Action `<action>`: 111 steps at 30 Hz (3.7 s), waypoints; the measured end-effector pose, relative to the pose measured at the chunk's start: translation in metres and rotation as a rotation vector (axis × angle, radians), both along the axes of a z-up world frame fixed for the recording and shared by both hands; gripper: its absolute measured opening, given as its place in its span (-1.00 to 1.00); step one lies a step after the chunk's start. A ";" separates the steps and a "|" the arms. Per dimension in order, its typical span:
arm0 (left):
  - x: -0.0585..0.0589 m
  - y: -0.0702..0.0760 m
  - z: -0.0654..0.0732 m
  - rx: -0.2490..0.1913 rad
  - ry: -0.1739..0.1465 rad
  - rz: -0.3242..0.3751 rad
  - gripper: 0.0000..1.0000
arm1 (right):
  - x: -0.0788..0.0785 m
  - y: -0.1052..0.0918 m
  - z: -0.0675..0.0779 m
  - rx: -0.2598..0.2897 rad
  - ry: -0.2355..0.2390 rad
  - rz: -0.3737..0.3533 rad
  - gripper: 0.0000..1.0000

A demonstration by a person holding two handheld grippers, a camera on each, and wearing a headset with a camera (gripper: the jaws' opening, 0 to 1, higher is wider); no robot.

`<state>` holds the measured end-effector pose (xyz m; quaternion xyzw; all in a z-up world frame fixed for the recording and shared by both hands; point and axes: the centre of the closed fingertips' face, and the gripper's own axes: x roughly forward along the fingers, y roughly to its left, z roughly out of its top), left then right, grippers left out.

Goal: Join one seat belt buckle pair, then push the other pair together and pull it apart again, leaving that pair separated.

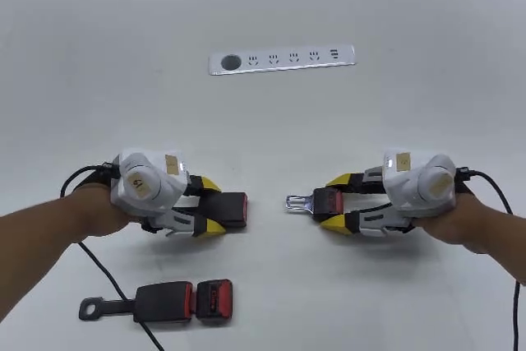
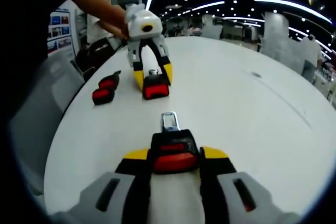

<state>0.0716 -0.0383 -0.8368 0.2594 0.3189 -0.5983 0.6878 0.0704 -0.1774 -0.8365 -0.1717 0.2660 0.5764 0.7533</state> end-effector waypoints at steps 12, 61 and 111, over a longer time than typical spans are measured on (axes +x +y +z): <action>0.001 0.001 -0.001 0.006 0.004 -0.001 -0.26 | -0.001 0.039 -0.001 0.023 -0.004 0.021 -0.29; -0.003 -0.004 -0.001 0.061 -0.016 -0.152 -0.31 | -0.006 0.093 -0.003 -0.145 0.028 0.064 -0.31; 0.000 -0.003 -0.004 0.064 -0.004 -0.187 -0.30 | -0.003 0.092 -0.005 -0.226 0.013 0.105 -0.29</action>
